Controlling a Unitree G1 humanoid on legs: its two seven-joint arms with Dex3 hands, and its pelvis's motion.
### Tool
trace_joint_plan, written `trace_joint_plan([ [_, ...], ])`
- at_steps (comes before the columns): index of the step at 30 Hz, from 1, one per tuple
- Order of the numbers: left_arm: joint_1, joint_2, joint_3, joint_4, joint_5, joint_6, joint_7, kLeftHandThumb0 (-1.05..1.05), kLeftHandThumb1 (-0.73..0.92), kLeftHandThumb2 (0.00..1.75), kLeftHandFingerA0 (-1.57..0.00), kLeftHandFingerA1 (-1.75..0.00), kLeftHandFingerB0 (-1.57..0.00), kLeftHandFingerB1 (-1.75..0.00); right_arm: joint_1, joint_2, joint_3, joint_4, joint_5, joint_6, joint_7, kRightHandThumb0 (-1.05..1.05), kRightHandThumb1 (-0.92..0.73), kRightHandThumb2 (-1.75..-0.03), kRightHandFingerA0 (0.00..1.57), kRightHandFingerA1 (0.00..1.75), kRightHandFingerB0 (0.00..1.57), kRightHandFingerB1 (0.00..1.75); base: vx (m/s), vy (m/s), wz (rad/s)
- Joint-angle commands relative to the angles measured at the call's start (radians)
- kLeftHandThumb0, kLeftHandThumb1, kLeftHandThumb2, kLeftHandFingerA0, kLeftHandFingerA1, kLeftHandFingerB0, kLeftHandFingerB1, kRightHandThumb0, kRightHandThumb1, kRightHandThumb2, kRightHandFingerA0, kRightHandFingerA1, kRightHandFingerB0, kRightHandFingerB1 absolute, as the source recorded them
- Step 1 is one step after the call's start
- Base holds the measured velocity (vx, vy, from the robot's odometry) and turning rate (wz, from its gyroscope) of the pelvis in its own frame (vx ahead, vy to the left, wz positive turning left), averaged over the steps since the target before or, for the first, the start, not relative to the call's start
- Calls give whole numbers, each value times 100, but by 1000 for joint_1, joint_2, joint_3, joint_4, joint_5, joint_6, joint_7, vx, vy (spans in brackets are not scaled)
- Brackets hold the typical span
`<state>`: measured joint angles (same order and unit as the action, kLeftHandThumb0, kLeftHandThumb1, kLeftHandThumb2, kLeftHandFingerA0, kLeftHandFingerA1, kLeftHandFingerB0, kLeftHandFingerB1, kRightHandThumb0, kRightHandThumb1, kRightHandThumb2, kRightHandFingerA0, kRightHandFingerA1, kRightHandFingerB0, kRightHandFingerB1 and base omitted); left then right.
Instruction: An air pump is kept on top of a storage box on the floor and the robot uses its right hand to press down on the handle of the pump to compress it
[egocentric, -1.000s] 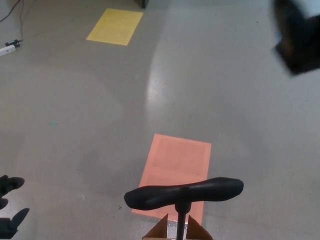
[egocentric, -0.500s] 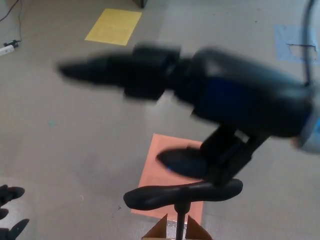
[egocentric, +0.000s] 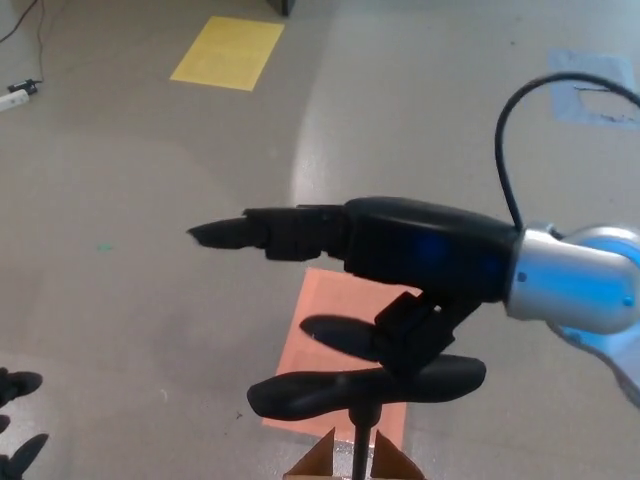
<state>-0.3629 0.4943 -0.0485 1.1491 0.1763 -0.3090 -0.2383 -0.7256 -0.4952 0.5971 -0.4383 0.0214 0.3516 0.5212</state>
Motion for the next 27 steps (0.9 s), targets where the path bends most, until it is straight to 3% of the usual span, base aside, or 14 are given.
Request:
trace_joint_plan([
  [1, -10, 21, 1, -1, 6, -25, 2, -35, 54, 108, 0, -47, 0, -47, 40, 19, 15, 91, -108, -23, 12, -91, -83, -118, 0, 12, 0, 10, 0, 0, 0],
  [2, -12, 21, 0, -3, 8, -22, 2, -35, 54, 108, 0, -47, 0, -47, 49, 24, 16, 108, -121, -32, 7, -91, -83, -117, 0, 11, 0, 10, 0, 0, 0],
  [3, -13, 22, -3, -5, 11, -21, 5, -68, 86, 65, -25, -34, -14, -28, 63, 33, 14, 136, -128, -48, 1, -90, -82, -116, 0, 11, 0, 11, 0, 0, 0],
  [12, -24, 23, -3, -11, 11, -23, 8, -66, 88, 66, -24, -34, -15, -28, 128, 65, -4, 268, -168, -114, 7, -92, -84, -117, 0, 12, 0, 7, 0, 0, 0],
  [13, -22, 23, -3, -14, 11, -23, 9, -34, 57, 111, -1, -47, -1, -47, 140, 70, -5, 272, -168, -124, 6, -91, -83, -116, 0, 14, 0, 8, 0, 0, 0],
  [19, -34, 29, -13, -18, 24, -14, 14, -33, 58, 111, -1, -47, -1, -47, 170, 100, -24, 289, -153, -175, 26, -92, -82, -114, 0, 13, 0, 8, 0, 0, 0],
  [20, -36, 29, -15, -17, 26, -12, 15, -33, 58, 111, -1, -47, -1, -47, 177, 105, -29, 282, -146, -177, 33, -92, -82, -114, 0, 13, 0, 8, 0, 0, 0],
  [21, -36, 29, -16, -17, 26, -10, 16, -64, 89, 66, -23, -32, -15, -27, 183, 107, -34, 266, -145, -173, 39, -92, -81, -114, 0, 13, 0, 8, 0, 0, 0],
  [27, -31, 34, -23, -19, 31, -10, 21, -63, 88, 66, -24, -33, -15, -28, 200, 109, -54, 180, -144, -157, 67, -91, -81, -113, 0, 14, 0, 9, 0, 0, 0],
])
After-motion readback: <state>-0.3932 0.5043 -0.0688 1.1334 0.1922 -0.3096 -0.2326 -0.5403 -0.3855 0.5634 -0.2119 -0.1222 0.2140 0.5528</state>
